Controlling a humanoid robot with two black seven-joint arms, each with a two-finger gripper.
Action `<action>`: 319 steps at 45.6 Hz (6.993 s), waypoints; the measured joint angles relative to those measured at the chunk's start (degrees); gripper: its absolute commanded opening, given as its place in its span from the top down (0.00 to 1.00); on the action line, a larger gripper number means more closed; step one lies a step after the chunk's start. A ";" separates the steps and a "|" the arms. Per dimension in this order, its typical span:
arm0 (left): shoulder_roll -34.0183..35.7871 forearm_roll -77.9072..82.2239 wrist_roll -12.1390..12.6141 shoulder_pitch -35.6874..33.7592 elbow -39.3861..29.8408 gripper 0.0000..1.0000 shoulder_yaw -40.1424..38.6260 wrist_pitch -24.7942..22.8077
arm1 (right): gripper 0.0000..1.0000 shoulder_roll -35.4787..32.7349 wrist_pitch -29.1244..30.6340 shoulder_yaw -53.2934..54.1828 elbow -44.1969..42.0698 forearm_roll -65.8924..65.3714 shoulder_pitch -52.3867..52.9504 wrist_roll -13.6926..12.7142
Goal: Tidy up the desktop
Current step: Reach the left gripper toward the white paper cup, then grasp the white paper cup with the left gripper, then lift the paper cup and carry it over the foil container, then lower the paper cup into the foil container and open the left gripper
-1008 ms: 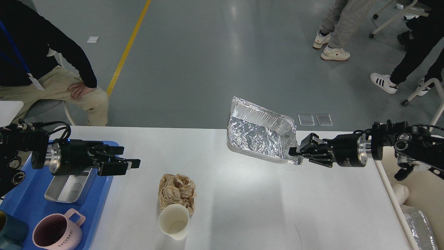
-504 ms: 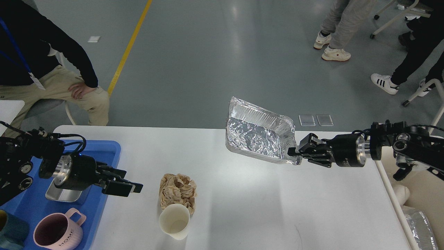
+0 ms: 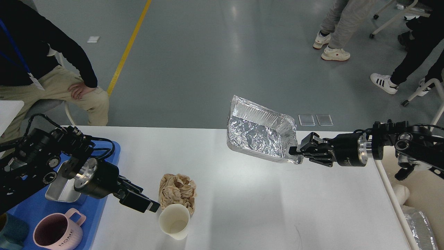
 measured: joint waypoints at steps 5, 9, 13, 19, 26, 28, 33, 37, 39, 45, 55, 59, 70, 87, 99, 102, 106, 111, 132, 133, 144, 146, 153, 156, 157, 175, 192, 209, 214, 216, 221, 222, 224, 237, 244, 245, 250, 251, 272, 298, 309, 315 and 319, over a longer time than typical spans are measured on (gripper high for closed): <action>-0.36 0.00 -0.02 0.22 -0.02 0.04 0.04 -0.10 | 1.00 -0.12 0.00 0.11 0.06 0.00 0.00 0.03; -0.40 0.00 -0.34 0.41 0.16 0.04 0.14 -0.10 | 1.00 -0.44 0.00 0.44 0.31 0.06 -0.01 0.04; -0.41 0.00 -0.88 0.51 0.44 0.03 0.53 0.00 | 1.00 -0.76 0.00 0.87 0.77 0.08 -0.07 0.05; -0.49 0.00 -1.44 0.60 1.37 0.03 1.43 0.12 | 1.00 -0.87 0.00 1.23 0.91 0.09 -0.09 0.05; -0.70 0.16 -0.86 0.10 2.12 0.03 2.83 -0.13 | 1.00 -0.88 0.01 1.25 0.91 0.09 -0.24 0.04; -1.09 0.40 -0.68 -0.27 2.30 0.03 3.41 -0.18 | 1.00 -0.88 0.01 1.29 0.92 0.09 -0.29 0.05; -2.45 2.18 -0.28 -2.31 3.94 0.03 5.95 -0.19 | 1.00 -0.93 0.01 1.45 0.93 0.09 -0.37 0.05; -4.13 3.60 -0.06 -4.10 6.22 0.03 8.38 -0.18 | 1.00 -0.94 0.00 1.87 0.98 0.09 -0.41 0.05; -4.96 3.91 0.07 -4.64 6.99 0.03 9.02 -0.13 | 1.00 -0.95 0.00 2.05 1.07 0.09 -0.41 0.05; -7.79 4.36 1.31 -5.23 8.65 0.03 9.90 0.04 | 1.00 -1.10 -0.05 2.61 1.62 0.09 -0.34 0.05; -11.93 5.11 2.39 -6.15 10.60 0.03 10.81 0.06 | 1.00 -2.46 0.00 3.66 2.14 0.09 -0.45 0.05; -12.91 5.94 2.39 -6.33 11.56 0.03 11.90 0.35 | 1.00 -3.01 0.03 3.82 2.25 0.09 -0.58 0.07; -14.19 7.19 1.68 -6.56 13.89 0.10 13.95 3.52 | 1.00 -3.65 0.10 4.49 2.61 0.09 -0.63 0.13; -16.05 12.92 -4.89 -7.32 19.03 0.27 17.29 11.21 | 1.00 -3.95 0.10 4.60 2.63 0.09 -1.09 0.21; -17.69 13.59 -6.78 -7.44 19.47 0.44 17.70 12.21 | 1.00 -3.95 0.10 4.60 2.57 0.09 -1.18 0.22; -17.73 13.99 -7.66 -7.93 19.47 0.44 18.04 12.38 | 1.00 -4.01 0.10 4.58 2.57 0.09 -1.39 0.22; -17.73 14.05 -8.12 -8.41 19.43 0.44 18.13 12.45 | 1.00 -4.02 0.10 4.53 2.55 0.09 -1.52 0.22; -17.73 14.11 -8.77 -8.59 19.38 0.52 18.17 12.47 | 1.00 -3.99 0.10 4.52 2.53 0.09 -1.65 0.22; -17.35 19.57 -16.70 -9.43 19.39 1.00 21.38 15.18 | 1.00 -4.50 0.10 4.64 2.53 0.09 -1.75 0.22; -17.29 19.61 -16.73 -9.46 19.40 1.00 21.39 15.18 | 1.00 -4.50 0.10 4.66 2.53 0.09 -1.76 0.22; -16.31 19.68 -17.25 -9.95 19.25 1.00 21.41 15.04 | 1.00 -4.23 0.05 5.03 2.24 0.09 -1.77 0.30; -15.77 19.68 -17.44 -9.98 19.02 1.00 21.38 15.04 | 1.00 -4.23 0.04 5.03 2.11 0.09 -1.82 0.30; -12.61 19.29 -17.85 -9.97 17.74 1.00 19.65 15.68 | 1.00 -4.24 0.04 4.55 1.93 0.04 -2.67 0.31; -10.69 19.12 -17.88 -9.55 16.93 1.00 17.67 16.23 | 1.00 -4.15 0.06 4.07 1.93 -0.72 -3.00 0.31; -9.85 19.06 -17.90 -9.29 16.58 1.00 16.84 16.52 | 1.00 -4.12 0.09 3.89 1.93 -1.13 -3.08 0.31; 1.34 14.17 -19.15 -4.36 13.63 0.99 1.78 22.24 | 1.00 -3.17 0.03 1.74 1.95 -7.19 -4.62 -0.57; 6.04 8.86 -20.25 -1.33 9.06 0.99 -10.18 22.17 | 1.00 -2.23 -1.23 -1.91 2.47 -7.52 -4.43 -0.99; 8.29 2.59 -20.25 -6.58 6.44 0.99 -19.75 16.59 | 1.00 -1.76 -1.42 -2.06 2.44 -9.26 -4.91 -1.01; 8.26 2.10 -20.25 -10.00 6.13 0.99 -20.05 14.55 | 1.00 -1.60 -1.44 -2.08 2.49 -10.13 -4.92 -1.01; 7.86 2.04 -20.13 -12.17 6.11 0.99 -20.02 13.29 | 1.00 -1.58 -1.44 -2.08 2.58 -10.51 -4.92 -1.01; 6.52 2.03 -19.70 -15.64 6.18 0.99 -19.35 11.63 | 1.00 -1.33 -1.45 -2.09 2.71 -10.72 -4.99 -1.01; 6.15 2.04 -19.62 -16.20 6.25 0.99 -19.23 11.45 | 1.00 -1.29 -1.44 -2.09 2.80 -10.75 -5.01 -1.01; 5.29 2.35 -19.46 -17.34 6.48 0.99 -18.84 11.05 | 1.00 -1.22 -1.46 -2.09 3.05 -10.79 -5.06 -1.01; -3.49 9.22 -19.30 -29.45 9.13 0.98 -4.71 8.48 | 1.00 -0.72 -2.67 -1.93 5.24 -11.55 -5.09 -1.01; -9.24 10.10 -19.30 -37.11 12.80 0.98 3.96 8.04 | 1.00 -0.95 -3.75 -1.88 7.52 -11.58 -4.61 -1.01; -10.22 10.14 -19.30 -38.43 13.43 0.98 5.46 8.01 | 1.00 -1.06 -3.90 -1.88 7.84 -11.58 -4.54 -1.01; -14.96 10.15 -19.30 -43.29 16.23 0.98 10.75 7.96 | 1.00 -1.53 -4.20 -1.88 8.86 -11.60 -4.42 -1.01; -16.05 10.15 -19.31 -43.97 16.87 0.98 11.51 7.96 | 1.00 -1.63 -4.24 -1.88 8.98 -11.60 -4.42 -1.01; -40.23 10.16 -19.13 -49.75 33.26 0.97 20.82 8.74 | 1.00 -5.44 -4.86 -1.22 13.19 -13.00 -4.14 -0.92; -47.67 10.10 -17.24 -49.32 39.40 0.95 26.15 10.34 | 1.00 -10.22 -6.26 -0.94 18.94 -16.52 -2.99 -0.96; -48.67 9.44 -16.48 -49.30 39.88 0.80 26.15 10.34 | 1.00 -11.08 -6.57 -0.94 19.87 -16.58 -2.99 -0.95; -48.76 8.68 -16.20 -49.23 40.00 0.67 26.00 10.31 | 1.00 -11.44 -6.59 -0.94 20.03 -16.58 -2.99 -0.93; -48.77 7.69 -15.71 -49.15 40.05 0.61 25.95 10.27 | 1.00 -11.51 -6.60 -0.94 20.04 -16.57 -2.99 -0.93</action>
